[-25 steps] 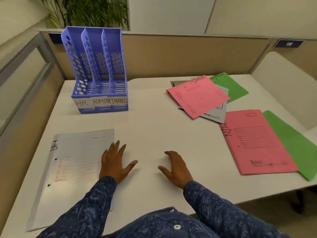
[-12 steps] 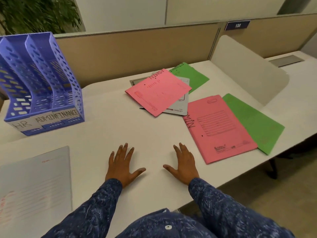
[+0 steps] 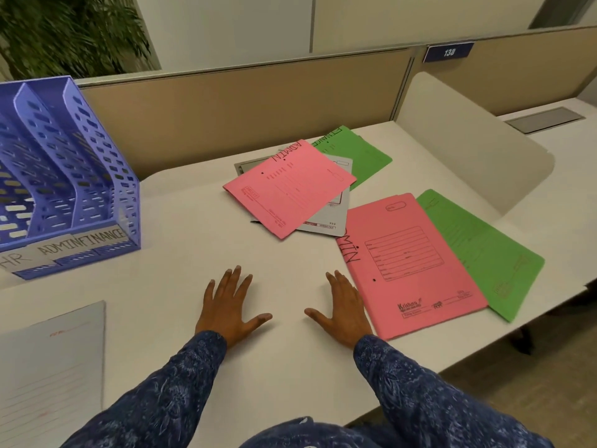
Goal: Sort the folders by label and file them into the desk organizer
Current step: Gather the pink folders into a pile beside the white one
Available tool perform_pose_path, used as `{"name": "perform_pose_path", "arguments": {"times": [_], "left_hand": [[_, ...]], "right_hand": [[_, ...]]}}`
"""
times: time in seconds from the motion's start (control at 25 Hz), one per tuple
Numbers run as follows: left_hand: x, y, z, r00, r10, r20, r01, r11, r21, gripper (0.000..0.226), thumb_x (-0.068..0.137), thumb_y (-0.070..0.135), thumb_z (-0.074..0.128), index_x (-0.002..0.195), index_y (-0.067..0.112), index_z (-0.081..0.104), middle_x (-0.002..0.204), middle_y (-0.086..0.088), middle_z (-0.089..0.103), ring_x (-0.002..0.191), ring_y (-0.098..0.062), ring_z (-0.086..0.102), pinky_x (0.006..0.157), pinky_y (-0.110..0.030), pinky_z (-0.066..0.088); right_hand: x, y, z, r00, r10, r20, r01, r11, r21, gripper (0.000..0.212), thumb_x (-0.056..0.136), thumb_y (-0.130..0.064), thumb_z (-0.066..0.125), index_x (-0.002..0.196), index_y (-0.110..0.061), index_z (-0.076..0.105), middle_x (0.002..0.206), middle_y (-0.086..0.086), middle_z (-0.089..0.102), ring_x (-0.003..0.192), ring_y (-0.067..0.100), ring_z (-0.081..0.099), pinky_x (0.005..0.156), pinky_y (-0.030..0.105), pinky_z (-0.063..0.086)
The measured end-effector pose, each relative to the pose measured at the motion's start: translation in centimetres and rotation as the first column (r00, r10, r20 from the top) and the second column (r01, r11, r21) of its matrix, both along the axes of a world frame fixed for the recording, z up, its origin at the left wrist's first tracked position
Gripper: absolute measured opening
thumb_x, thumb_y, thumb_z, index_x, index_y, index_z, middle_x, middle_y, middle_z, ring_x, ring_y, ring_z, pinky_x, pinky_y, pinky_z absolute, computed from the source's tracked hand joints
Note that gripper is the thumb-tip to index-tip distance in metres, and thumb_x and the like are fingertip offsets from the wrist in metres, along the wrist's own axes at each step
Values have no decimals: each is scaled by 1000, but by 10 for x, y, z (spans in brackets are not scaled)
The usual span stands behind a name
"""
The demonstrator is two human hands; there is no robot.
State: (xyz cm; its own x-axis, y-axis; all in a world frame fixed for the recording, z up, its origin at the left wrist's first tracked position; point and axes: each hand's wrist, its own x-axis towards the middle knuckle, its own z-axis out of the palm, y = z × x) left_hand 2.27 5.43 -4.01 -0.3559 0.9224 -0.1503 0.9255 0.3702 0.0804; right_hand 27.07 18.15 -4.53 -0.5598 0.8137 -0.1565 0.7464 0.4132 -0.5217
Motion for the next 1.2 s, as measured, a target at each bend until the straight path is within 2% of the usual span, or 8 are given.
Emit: {"name": "perform_pose_path", "arguments": {"times": [0.2, 0.32, 0.44, 0.6, 0.72, 0.96, 1.08, 1.2], "left_hand": [[-33, 52, 25, 1000, 10, -20, -9, 999, 34, 111, 67, 93, 4, 156, 27, 5, 165, 0, -9, 152, -18, -8, 122, -48, -1], [-56, 86, 37, 999, 43, -13, -42, 998, 52, 107, 71, 90, 12, 156, 26, 8, 165, -1, -3, 152, -19, -2, 122, -47, 3], [-82, 121, 43, 995, 84, 52, -87, 995, 47, 100, 79, 83, 35, 156, 23, 13, 165, -4, 4, 151, -22, 7, 121, -47, 12], [-113, 168, 40, 961, 156, 227, -168, 985, 34, 95, 83, 72, 51, 155, 20, 17, 164, -6, 13, 149, -26, 17, 118, -49, 21], [-131, 200, 34, 893, 234, 385, -278, 959, 61, 94, 84, 64, 60, 155, 18, 17, 163, -7, 16, 149, -28, 20, 119, -52, 23], [-166, 248, 28, 789, 301, 536, -422, 899, 118, 87, 84, 46, 71, 150, 12, 26, 155, -14, 30, 144, -35, 26, 118, -52, 22], [-185, 260, 28, 734, 371, 570, -474, 880, 38, 94, 86, 47, 69, 154, 10, 16, 162, -12, 18, 148, -32, 20, 121, -48, 19], [-198, 263, 25, 707, 353, 613, -443, 896, -5, 72, 95, 36, 61, 150, 7, 26, 156, -14, 32, 142, -34, 34, 116, -46, 29]], "right_hand": [[-33, 49, 18, 993, -44, -107, 39, 998, -49, 94, 86, -62, 60, 154, -15, 16, 162, 3, 18, 149, 19, 18, 122, 38, 16], [-62, 74, 28, 941, -215, -261, 146, 955, -259, 84, 86, -46, 69, 150, -13, 26, 153, 8, 34, 136, 23, 38, 111, 38, 35], [-92, 89, 29, 798, -487, -356, 255, 807, -532, 68, 88, -34, 71, 142, -13, 37, 136, 10, 50, 113, 22, 55, 91, 32, 45], [-124, 101, 21, 627, -705, -331, 242, 580, -778, 63, 89, -28, 70, 140, -8, 38, 113, 9, 64, 105, 24, 64, 96, 41, 53], [-139, 109, 16, 560, -782, -273, 180, 436, -882, 53, 89, -24, 71, 131, -6, 45, 108, 15, 67, 96, 25, 70, 86, 37, 59], [-153, 127, 11, 629, -747, -214, 86, 341, -936, 23, 92, -27, 66, 103, -7, 65, 95, 16, 75, 81, 26, 74, 66, 32, 58], [-157, 135, 10, 685, -706, -179, 121, 352, -928, 21, 92, -27, 64, 102, -9, 65, 84, 11, 74, 66, 21, 71, 57, 29, 55], [-159, 141, 9, 725, -670, -161, 136, 368, -920, 17, 93, -25, 62, 99, -10, 64, 75, 8, 71, 56, 18, 65, 52, 27, 52]]}}
